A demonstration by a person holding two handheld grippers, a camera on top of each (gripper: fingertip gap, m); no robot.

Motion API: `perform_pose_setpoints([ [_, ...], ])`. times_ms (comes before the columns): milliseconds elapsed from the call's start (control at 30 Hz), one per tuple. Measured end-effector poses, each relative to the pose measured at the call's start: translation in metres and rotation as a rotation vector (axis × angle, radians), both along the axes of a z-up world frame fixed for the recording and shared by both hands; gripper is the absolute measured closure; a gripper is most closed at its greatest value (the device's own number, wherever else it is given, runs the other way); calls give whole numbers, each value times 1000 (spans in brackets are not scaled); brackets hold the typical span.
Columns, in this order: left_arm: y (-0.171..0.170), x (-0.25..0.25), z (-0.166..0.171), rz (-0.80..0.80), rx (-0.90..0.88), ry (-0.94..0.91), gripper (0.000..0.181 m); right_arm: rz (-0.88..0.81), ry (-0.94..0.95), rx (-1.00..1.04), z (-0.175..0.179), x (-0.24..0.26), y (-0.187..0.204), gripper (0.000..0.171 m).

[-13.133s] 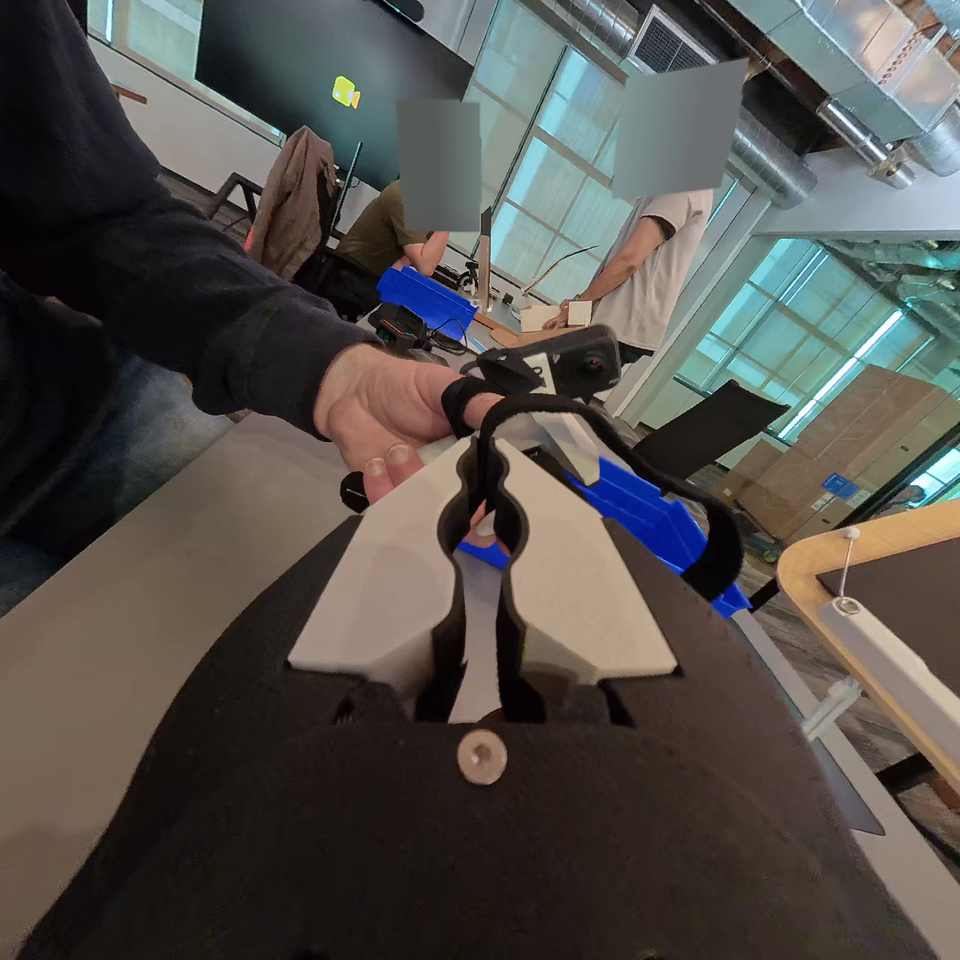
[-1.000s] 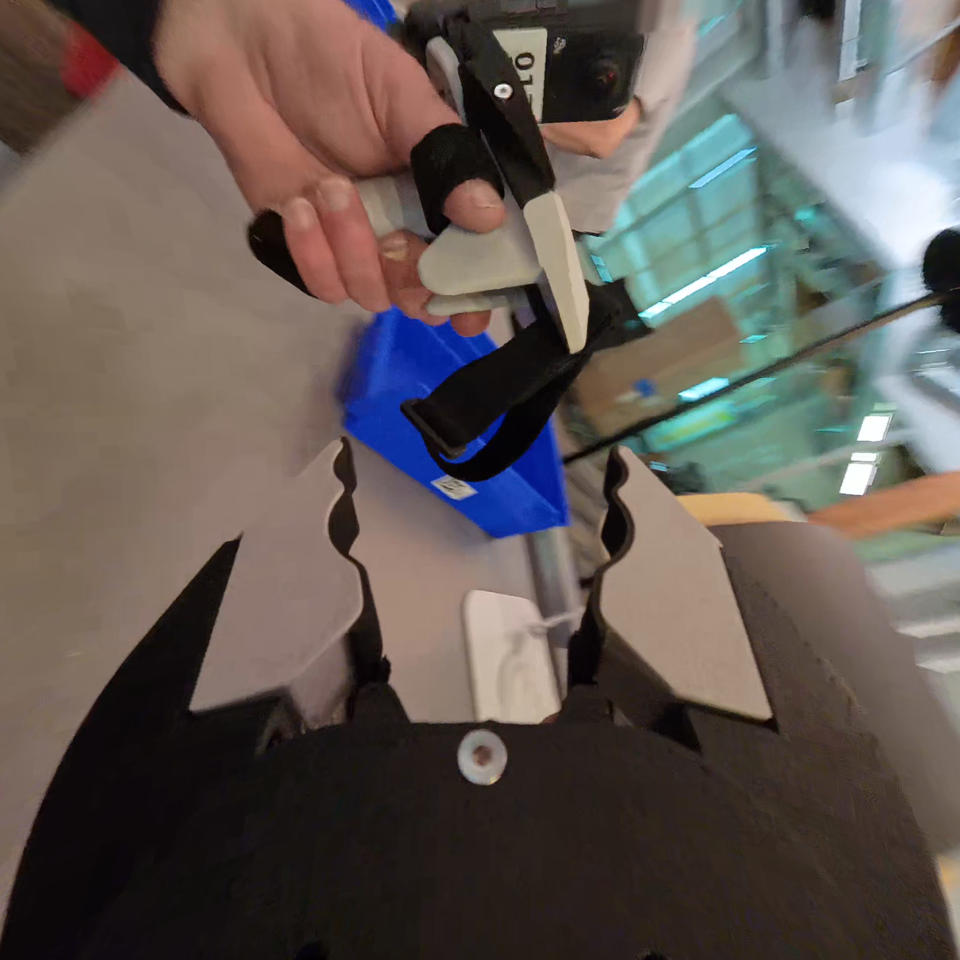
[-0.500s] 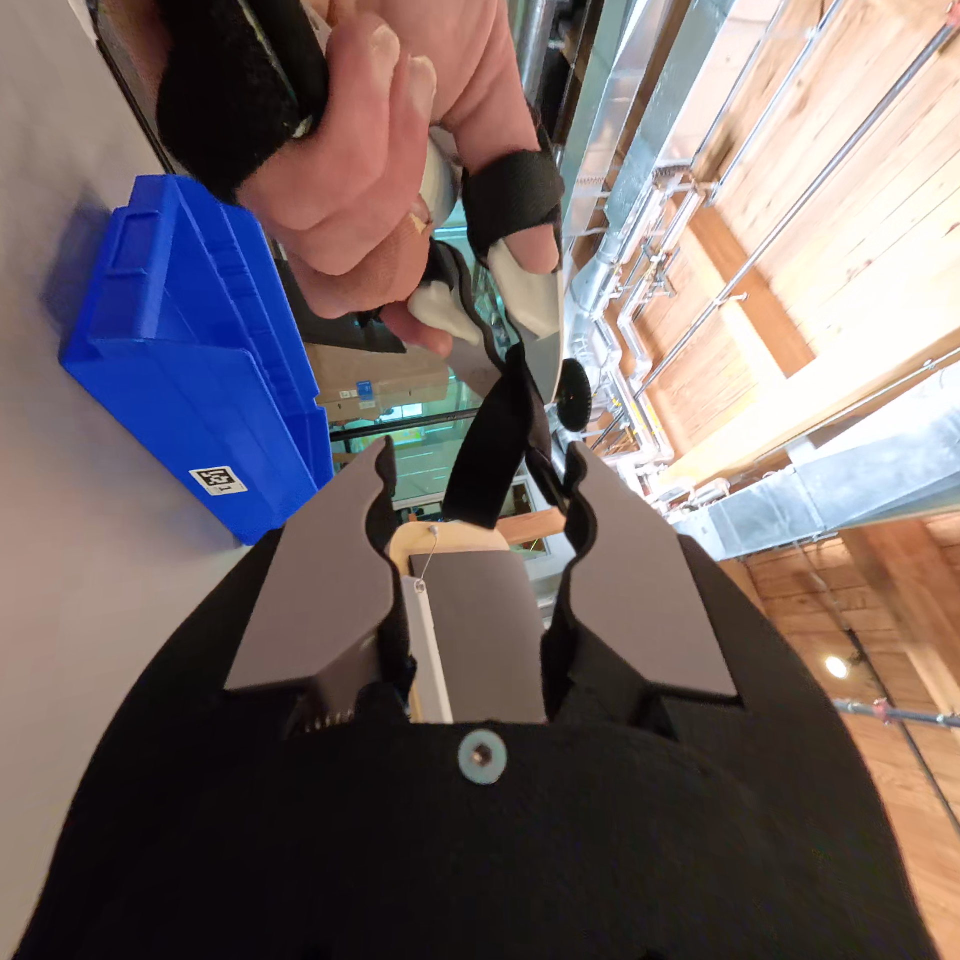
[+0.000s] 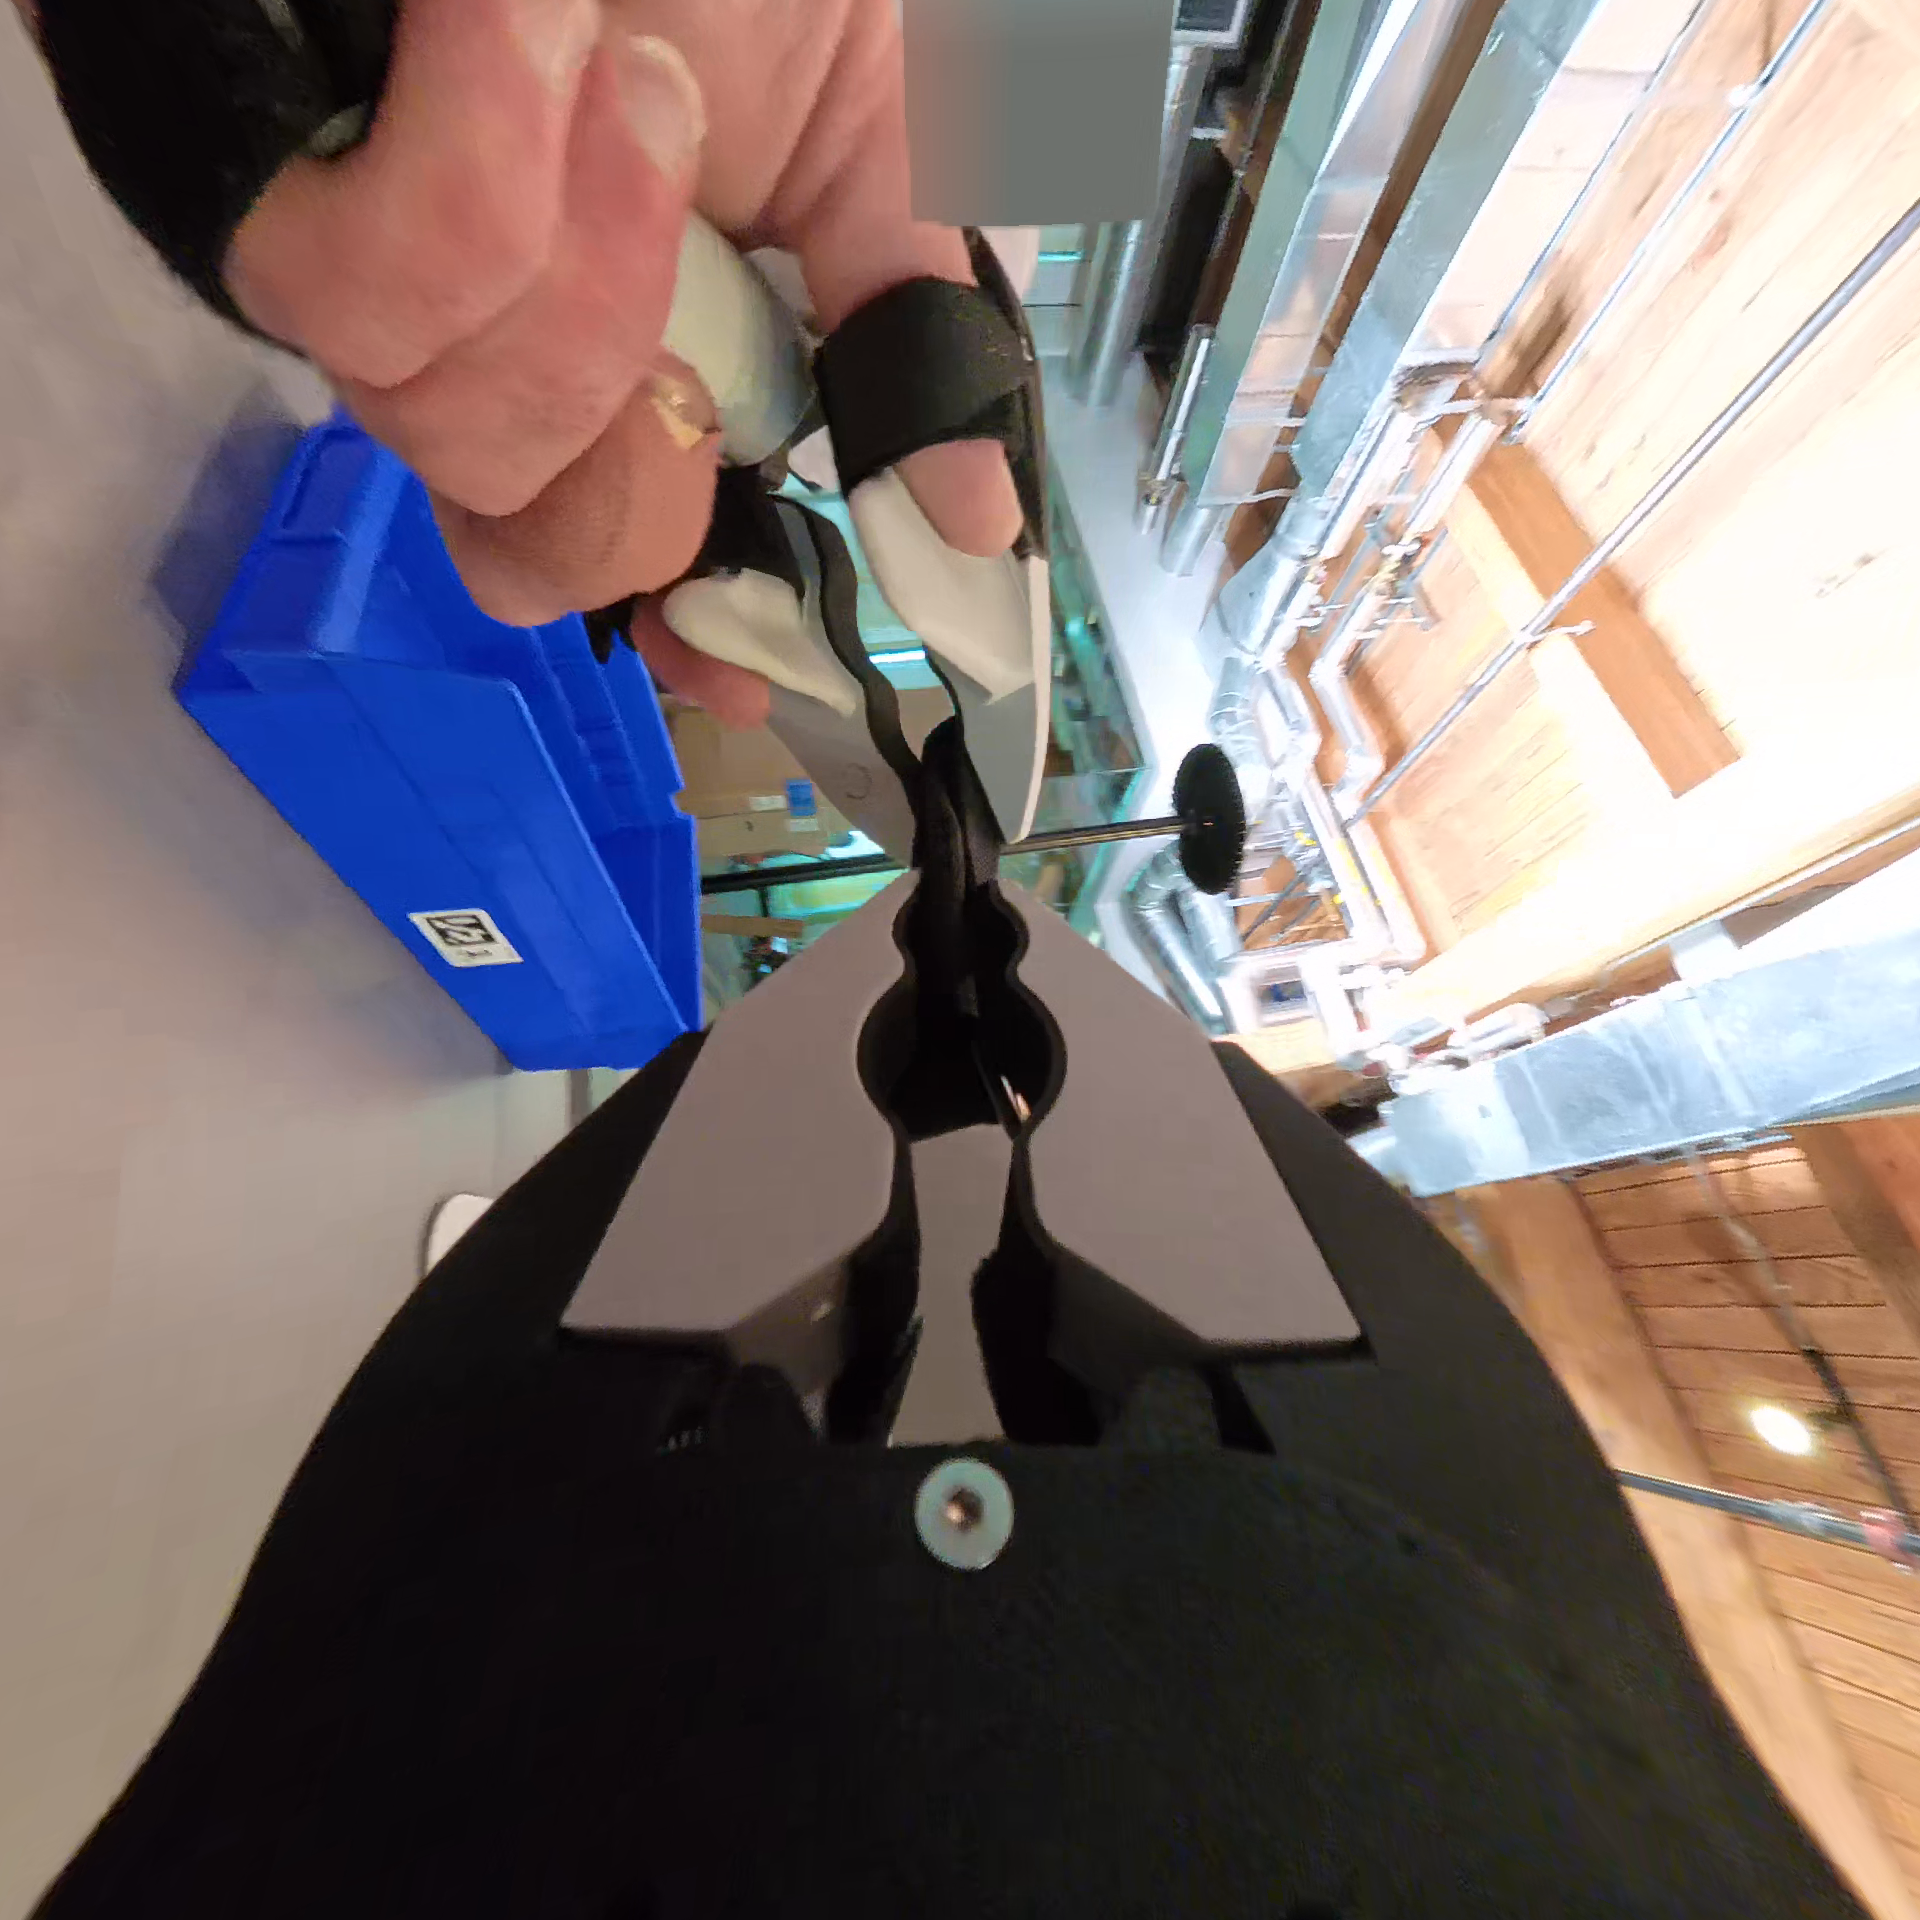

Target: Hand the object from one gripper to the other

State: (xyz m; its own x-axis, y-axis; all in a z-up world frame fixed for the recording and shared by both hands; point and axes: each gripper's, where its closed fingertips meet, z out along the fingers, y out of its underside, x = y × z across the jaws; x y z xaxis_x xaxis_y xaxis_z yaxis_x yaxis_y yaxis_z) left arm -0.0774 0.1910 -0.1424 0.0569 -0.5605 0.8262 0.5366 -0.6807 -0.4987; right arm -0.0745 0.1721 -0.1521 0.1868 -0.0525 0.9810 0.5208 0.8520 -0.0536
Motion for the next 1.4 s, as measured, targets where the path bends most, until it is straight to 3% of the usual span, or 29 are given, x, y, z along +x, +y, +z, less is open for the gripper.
perform_pose_setpoints([
  [267,2,-21,-14,167,206,327,130,99,-85,-430,-8,8,4,169],
  [500,-16,-3,-15,231,704,960,118,226,-205,-818,-18,6,-7,168],
  [733,-11,6,-25,457,1149,1459,111,285,-171,-1197,-22,0,-9,168],
  [900,-7,8,-31,635,1351,1689,111,355,-40,-1481,-20,-5,-3,168],
  [1067,4,0,-36,750,1370,1818,112,374,60,-1652,-26,-12,0,168],
  [1233,8,-2,-38,817,1399,1874,148,404,114,-1778,-34,-17,-3,168],
  [1400,7,1,-44,760,1396,1876,161,423,180,-1853,-37,-16,1,166],
])
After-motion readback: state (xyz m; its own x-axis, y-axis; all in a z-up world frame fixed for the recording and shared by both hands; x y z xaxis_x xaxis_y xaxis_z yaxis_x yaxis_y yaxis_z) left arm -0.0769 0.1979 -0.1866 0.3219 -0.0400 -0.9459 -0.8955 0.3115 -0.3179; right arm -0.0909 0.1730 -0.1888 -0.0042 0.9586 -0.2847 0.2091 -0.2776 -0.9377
